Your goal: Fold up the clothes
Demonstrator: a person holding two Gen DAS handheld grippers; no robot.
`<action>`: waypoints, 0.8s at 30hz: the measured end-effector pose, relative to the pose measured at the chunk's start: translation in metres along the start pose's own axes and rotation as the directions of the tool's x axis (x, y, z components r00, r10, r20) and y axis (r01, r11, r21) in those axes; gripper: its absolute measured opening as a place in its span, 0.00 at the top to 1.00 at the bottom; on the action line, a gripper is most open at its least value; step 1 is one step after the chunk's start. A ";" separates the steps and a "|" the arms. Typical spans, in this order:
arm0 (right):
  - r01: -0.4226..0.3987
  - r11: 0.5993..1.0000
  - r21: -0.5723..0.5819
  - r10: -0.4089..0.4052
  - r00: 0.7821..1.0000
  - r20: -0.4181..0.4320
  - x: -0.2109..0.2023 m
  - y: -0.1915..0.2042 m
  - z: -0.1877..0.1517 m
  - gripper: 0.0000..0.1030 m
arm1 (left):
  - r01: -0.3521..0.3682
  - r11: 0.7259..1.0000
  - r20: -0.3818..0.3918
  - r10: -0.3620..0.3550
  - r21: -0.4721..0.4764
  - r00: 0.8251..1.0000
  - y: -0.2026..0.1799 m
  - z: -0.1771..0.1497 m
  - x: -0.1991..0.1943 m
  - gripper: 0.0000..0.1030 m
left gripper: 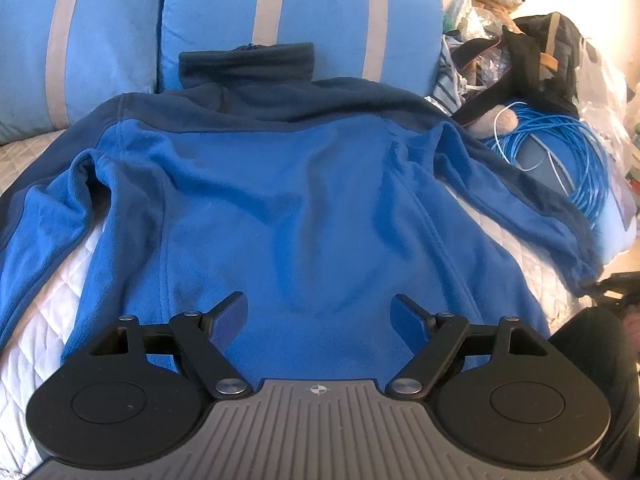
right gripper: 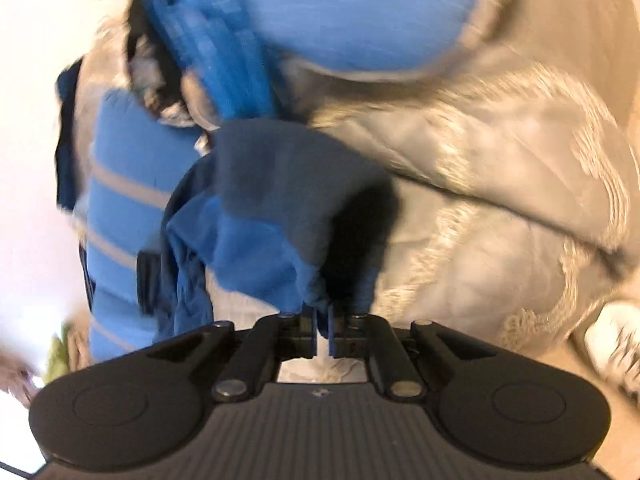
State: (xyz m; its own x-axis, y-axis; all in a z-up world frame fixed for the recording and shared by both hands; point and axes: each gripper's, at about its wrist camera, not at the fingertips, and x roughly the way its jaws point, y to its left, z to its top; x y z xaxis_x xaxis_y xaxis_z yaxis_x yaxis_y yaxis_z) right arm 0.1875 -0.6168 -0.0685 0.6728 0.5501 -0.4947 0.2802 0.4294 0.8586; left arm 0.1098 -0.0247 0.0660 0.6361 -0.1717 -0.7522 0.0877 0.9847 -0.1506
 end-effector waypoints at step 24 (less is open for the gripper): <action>0.105 0.988 -0.117 -0.087 0.986 0.145 -0.019 0.015 -0.007 0.44 | 0.012 1.000 -0.015 -0.012 -0.013 1.000 0.003 -0.005 0.006 0.24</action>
State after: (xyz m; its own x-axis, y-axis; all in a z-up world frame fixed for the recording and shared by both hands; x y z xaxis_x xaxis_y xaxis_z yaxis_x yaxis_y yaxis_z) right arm 0.1739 -0.6157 -0.0465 0.7377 0.4010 -0.5432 0.2670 0.5657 0.7802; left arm 0.1103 -0.0232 0.0581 0.6234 -0.1844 -0.7599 0.0856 0.9821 -0.1680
